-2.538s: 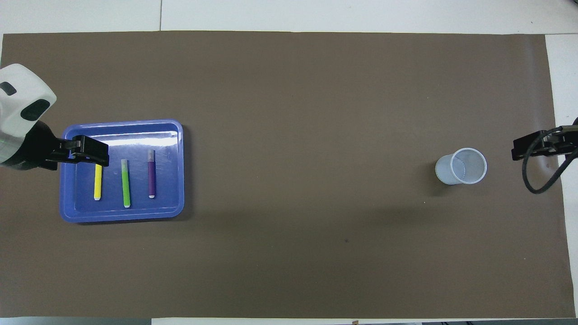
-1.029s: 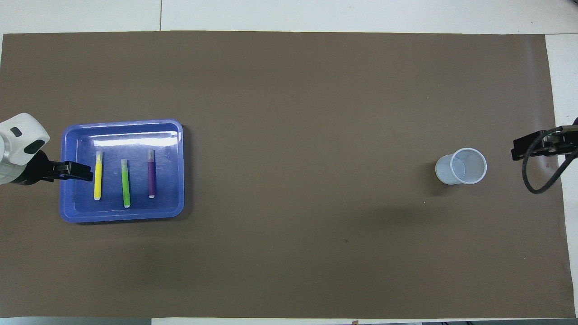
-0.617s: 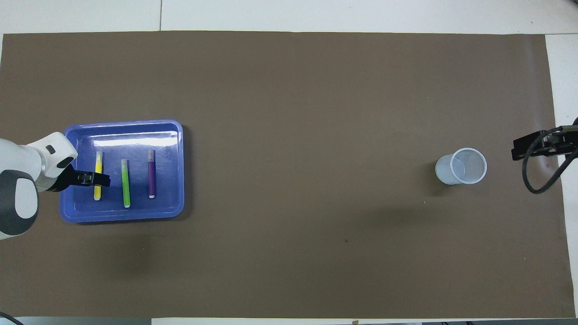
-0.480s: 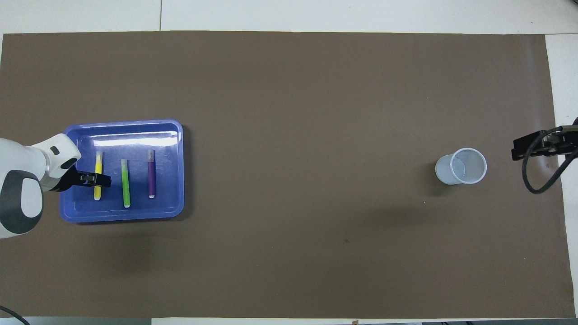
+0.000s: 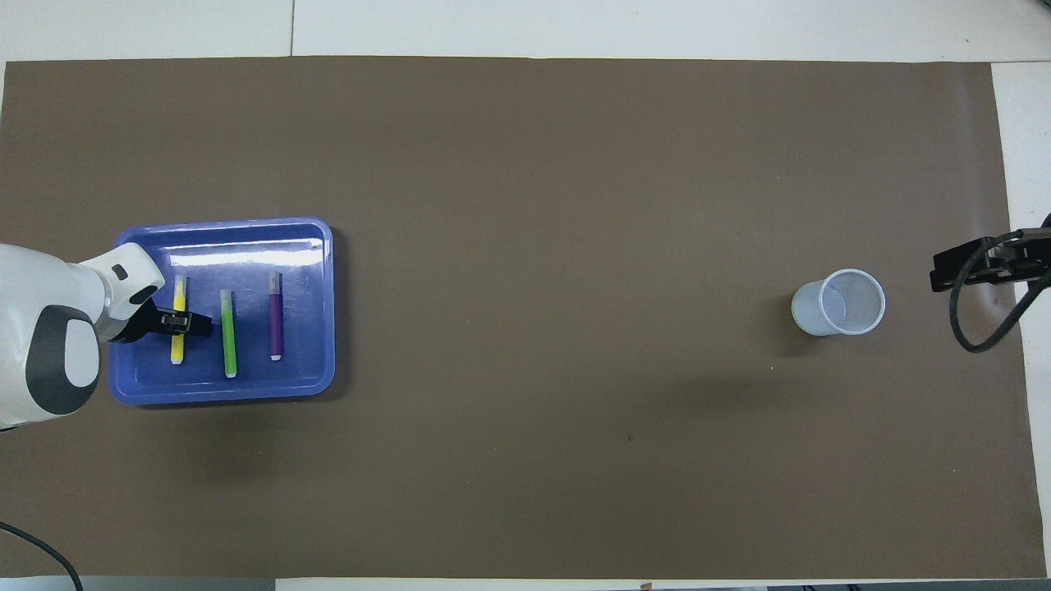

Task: Transfer and insert pens with both arms
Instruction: 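Lower the left gripper onto the yellow pen in the tray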

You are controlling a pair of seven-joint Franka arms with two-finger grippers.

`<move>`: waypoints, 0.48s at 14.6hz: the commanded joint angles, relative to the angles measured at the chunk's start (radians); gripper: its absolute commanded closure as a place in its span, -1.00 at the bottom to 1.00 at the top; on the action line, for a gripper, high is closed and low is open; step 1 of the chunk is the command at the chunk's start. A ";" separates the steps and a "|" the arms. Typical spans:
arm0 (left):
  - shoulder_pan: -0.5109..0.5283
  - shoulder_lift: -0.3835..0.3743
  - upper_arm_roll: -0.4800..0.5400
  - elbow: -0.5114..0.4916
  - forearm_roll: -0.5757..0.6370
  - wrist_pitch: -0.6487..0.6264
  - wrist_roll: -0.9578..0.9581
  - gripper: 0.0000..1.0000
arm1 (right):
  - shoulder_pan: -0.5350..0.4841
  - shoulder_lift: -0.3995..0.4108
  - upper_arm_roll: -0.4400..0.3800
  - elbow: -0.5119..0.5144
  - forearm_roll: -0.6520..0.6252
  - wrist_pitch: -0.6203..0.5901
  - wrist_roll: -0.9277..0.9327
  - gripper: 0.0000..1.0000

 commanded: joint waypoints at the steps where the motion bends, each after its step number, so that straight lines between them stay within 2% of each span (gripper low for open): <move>1: -0.008 0.021 0.006 0.018 0.013 0.019 0.011 -0.51 | -0.013 -0.010 0.005 -0.006 0.017 0.003 -0.012 -1.00; 7: -0.009 0.026 0.006 0.032 0.027 0.021 0.009 -0.09 | -0.013 -0.010 0.005 -0.006 0.017 0.003 -0.012 -1.00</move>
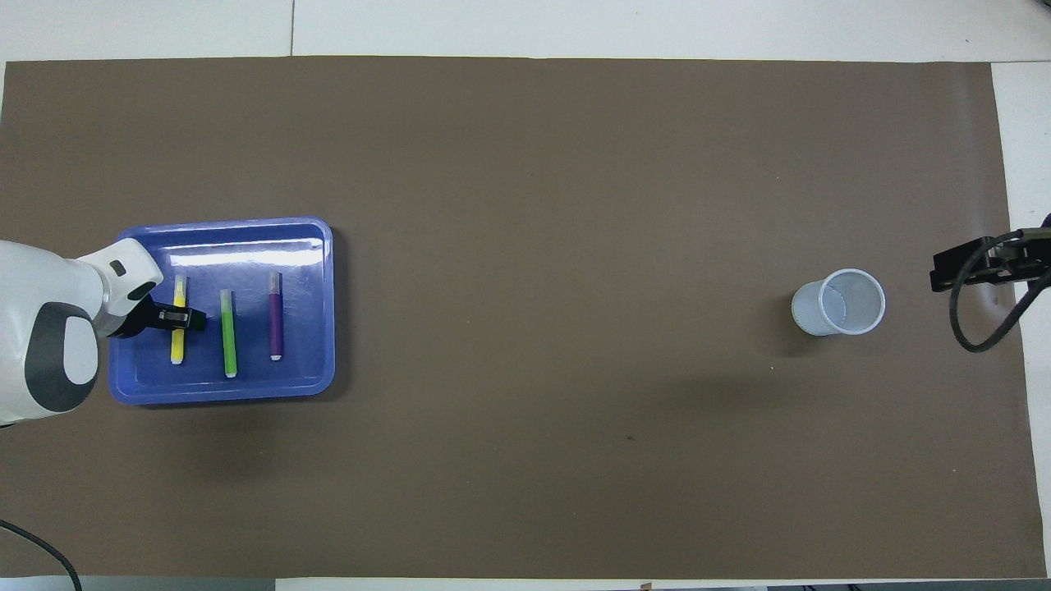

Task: Transfer and insert pens with both arms
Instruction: 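Lower the left gripper onto the yellow pen in the tray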

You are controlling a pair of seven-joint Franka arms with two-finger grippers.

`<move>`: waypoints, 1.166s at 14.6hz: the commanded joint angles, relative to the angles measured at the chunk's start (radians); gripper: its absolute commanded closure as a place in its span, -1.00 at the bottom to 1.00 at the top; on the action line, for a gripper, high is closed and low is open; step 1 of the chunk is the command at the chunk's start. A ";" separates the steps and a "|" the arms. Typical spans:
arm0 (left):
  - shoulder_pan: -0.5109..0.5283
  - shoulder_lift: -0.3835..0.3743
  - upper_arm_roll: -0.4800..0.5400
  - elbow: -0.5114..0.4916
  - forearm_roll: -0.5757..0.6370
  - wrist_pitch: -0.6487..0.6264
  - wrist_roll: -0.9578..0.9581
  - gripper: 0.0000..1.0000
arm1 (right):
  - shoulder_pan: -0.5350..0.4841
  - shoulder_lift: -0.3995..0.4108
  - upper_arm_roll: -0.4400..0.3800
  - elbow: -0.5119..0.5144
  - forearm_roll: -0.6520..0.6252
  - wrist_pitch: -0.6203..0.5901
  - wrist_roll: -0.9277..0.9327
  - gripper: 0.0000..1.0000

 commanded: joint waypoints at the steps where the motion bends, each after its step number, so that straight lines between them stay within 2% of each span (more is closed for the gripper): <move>1: -0.008 0.022 0.006 0.020 0.016 0.011 0.007 -0.02 | -0.013 -0.010 0.005 -0.006 0.017 0.003 -0.012 -1.00; 7: -0.011 0.022 0.006 0.020 0.017 0.013 0.006 0.57 | -0.013 -0.010 0.005 -0.006 0.017 0.003 -0.012 -1.00; 9: -0.011 0.022 0.008 0.023 0.017 0.011 0.006 1.00 | -0.013 -0.010 0.005 -0.006 0.017 0.003 -0.012 -1.00; 13: -0.013 0.028 0.006 0.061 0.017 -0.016 -0.002 1.00 | -0.014 -0.010 0.004 -0.005 0.017 0.006 -0.011 -1.00; 17: -0.039 0.033 0.002 0.176 0.017 -0.195 -0.074 1.00 | -0.013 -0.010 0.004 -0.006 0.017 0.003 -0.012 -1.00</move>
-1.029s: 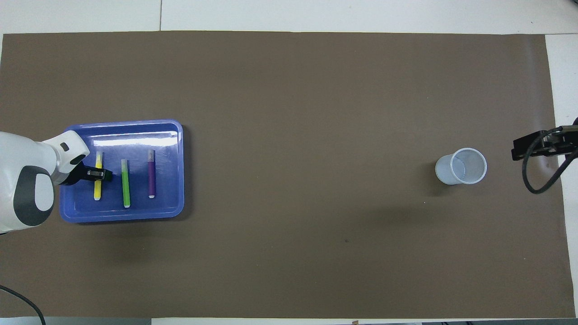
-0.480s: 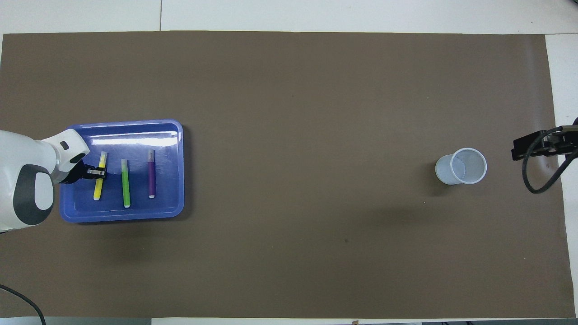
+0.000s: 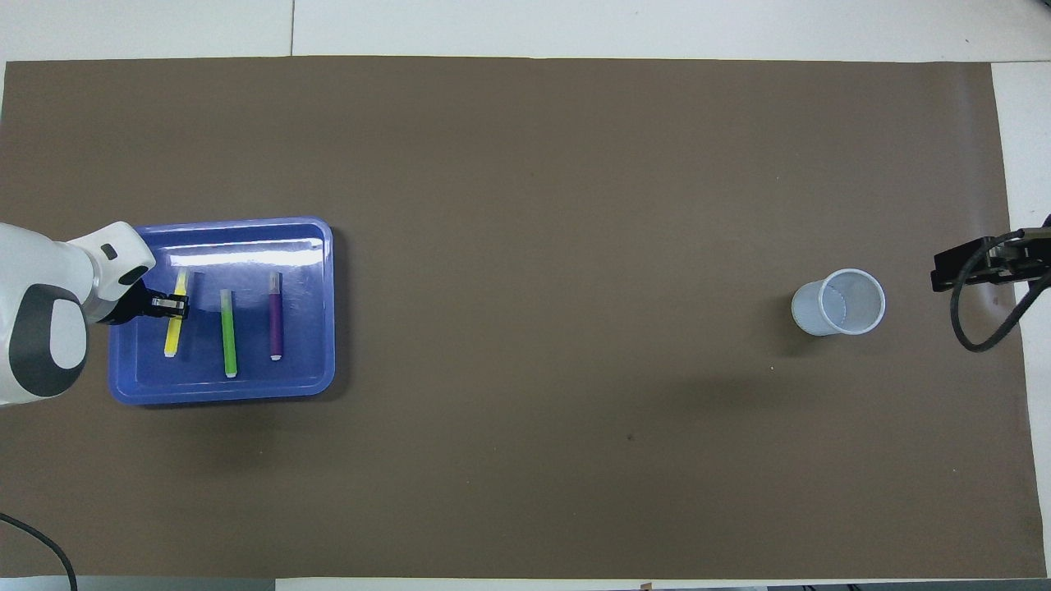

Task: Transfer and insert pens with both arms
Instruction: 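Lift the yellow pen with the left gripper while the right gripper approaches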

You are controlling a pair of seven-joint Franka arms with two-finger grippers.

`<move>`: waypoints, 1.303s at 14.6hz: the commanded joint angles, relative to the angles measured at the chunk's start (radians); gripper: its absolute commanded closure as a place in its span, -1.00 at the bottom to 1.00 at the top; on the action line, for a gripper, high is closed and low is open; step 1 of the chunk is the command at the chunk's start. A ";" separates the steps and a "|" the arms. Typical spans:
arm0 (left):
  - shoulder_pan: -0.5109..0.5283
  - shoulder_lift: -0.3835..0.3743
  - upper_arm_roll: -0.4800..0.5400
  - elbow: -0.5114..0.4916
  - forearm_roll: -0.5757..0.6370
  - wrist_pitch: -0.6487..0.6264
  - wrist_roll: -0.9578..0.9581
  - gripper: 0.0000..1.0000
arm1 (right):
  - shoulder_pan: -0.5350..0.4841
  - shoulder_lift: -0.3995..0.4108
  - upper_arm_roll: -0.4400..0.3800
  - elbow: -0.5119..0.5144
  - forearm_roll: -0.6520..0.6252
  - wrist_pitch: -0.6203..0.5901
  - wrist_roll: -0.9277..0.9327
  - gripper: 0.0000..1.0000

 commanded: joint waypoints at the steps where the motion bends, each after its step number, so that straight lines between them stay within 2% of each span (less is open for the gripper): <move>1: -0.044 0.022 0.003 0.110 0.016 -0.132 -0.080 1.00 | -0.012 -0.010 0.005 -0.006 0.017 0.001 -0.014 -1.00; 6: -0.101 0.012 -0.007 0.312 -0.009 -0.434 -0.286 1.00 | -0.006 -0.018 0.008 -0.017 0.017 -0.007 -0.019 -1.00; 8: -0.133 0.012 -0.015 0.401 -0.089 -0.552 -0.418 1.00 | -0.003 -0.019 0.008 -0.017 0.017 -0.019 -0.015 -1.00; 10: -0.165 -0.013 -0.026 0.438 -0.183 -0.630 -0.634 1.00 | -0.003 -0.021 0.008 -0.017 0.019 -0.022 -0.022 -1.00; 12: -0.192 -0.044 -0.046 0.431 -0.299 -0.644 -0.895 1.00 | -0.002 -0.018 0.010 -0.015 0.063 -0.005 -0.099 -1.00; 13: -0.198 -0.053 -0.052 0.429 -0.364 -0.649 -1.021 1.00 | -0.003 -0.016 0.008 -0.014 0.147 -0.002 -0.117 -1.00; 16: -0.216 -0.079 -0.096 0.420 -0.485 -0.631 -1.285 1.00 | 0.000 -0.018 0.010 -0.017 0.274 -0.005 -0.046 -1.00; 19: -0.274 -0.093 -0.139 0.394 -0.596 -0.553 -1.563 1.00 | 0.001 -0.036 0.017 -0.066 0.468 0.035 0.024 -1.00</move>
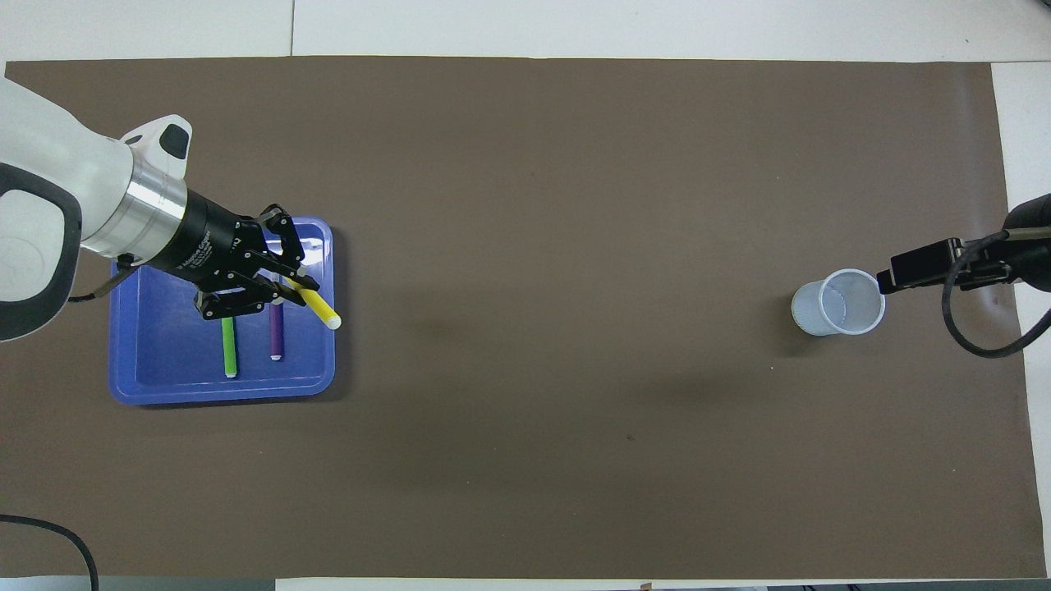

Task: Transfer and insert pens with both arms
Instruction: 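Lift the yellow pen with the left gripper while the right gripper approaches, then grasp the yellow pen with the right gripper and open the left gripper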

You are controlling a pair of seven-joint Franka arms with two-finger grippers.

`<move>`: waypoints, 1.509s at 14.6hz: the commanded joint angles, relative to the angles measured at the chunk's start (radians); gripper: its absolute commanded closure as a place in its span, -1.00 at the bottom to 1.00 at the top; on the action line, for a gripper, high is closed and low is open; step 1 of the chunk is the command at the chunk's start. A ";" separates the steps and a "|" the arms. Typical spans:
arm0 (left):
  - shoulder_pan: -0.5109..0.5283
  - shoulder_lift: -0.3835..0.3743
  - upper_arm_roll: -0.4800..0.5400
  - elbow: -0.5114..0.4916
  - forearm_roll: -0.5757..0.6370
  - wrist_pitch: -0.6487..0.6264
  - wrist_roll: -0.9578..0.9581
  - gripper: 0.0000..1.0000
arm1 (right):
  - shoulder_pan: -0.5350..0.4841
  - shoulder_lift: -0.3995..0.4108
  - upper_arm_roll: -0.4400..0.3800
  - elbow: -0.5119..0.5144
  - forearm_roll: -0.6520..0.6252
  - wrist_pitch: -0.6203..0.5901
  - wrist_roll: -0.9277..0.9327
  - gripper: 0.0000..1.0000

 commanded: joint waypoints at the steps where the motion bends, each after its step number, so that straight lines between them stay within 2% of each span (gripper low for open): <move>1: -0.069 -0.034 -0.010 -0.056 -0.092 0.100 -0.212 1.00 | -0.002 -0.042 0.014 -0.081 0.157 0.058 0.076 -1.00; 2: -0.095 -0.049 -0.010 -0.096 -0.147 0.144 -0.292 1.00 | -0.001 -0.055 0.016 -0.101 0.219 0.069 0.109 -1.00; 4: -0.154 -0.080 -0.010 -0.151 -0.232 0.213 -0.371 1.00 | 0.019 -0.106 0.022 -0.205 0.367 0.133 0.149 -1.00; 5: -0.183 -0.086 -0.010 -0.169 -0.257 0.250 -0.418 1.00 | 0.048 -0.114 0.022 -0.229 0.390 0.176 0.164 -1.00; 7: -0.227 -0.100 -0.010 -0.203 -0.341 0.331 -0.486 1.00 | 0.120 -0.111 0.022 -0.229 0.389 0.262 0.201 -1.00; 11: -0.301 -0.118 -0.013 -0.263 -0.471 0.486 -0.532 1.00 | 0.244 -0.123 0.022 -0.255 0.435 0.304 0.281 -1.00; 14: -0.330 -0.130 -0.013 -0.289 -0.536 0.546 -0.538 1.00 | 0.321 -0.123 0.024 -0.282 0.436 0.435 0.308 -1.00; 17: -0.347 -0.138 -0.013 -0.311 -0.583 0.600 -0.540 1.00 | 0.349 -0.112 0.024 -0.298 0.436 0.528 0.313 -0.85; 19: -0.349 -0.143 -0.013 -0.320 -0.600 0.623 -0.540 1.00 | 0.383 -0.106 0.027 -0.299 0.433 0.565 0.308 -0.83; 20: -0.353 -0.143 -0.013 -0.321 -0.602 0.629 -0.540 1.00 | 0.395 -0.108 0.028 -0.301 0.432 0.569 0.310 -0.78; 21: -0.362 -0.141 -0.013 -0.322 -0.610 0.638 -0.540 1.00 | 0.404 -0.106 0.028 -0.301 0.430 0.575 0.313 -0.62; 22: -0.366 -0.143 -0.013 -0.323 -0.614 0.652 -0.540 1.00 | 0.404 -0.106 0.028 -0.299 0.427 0.576 0.311 -0.60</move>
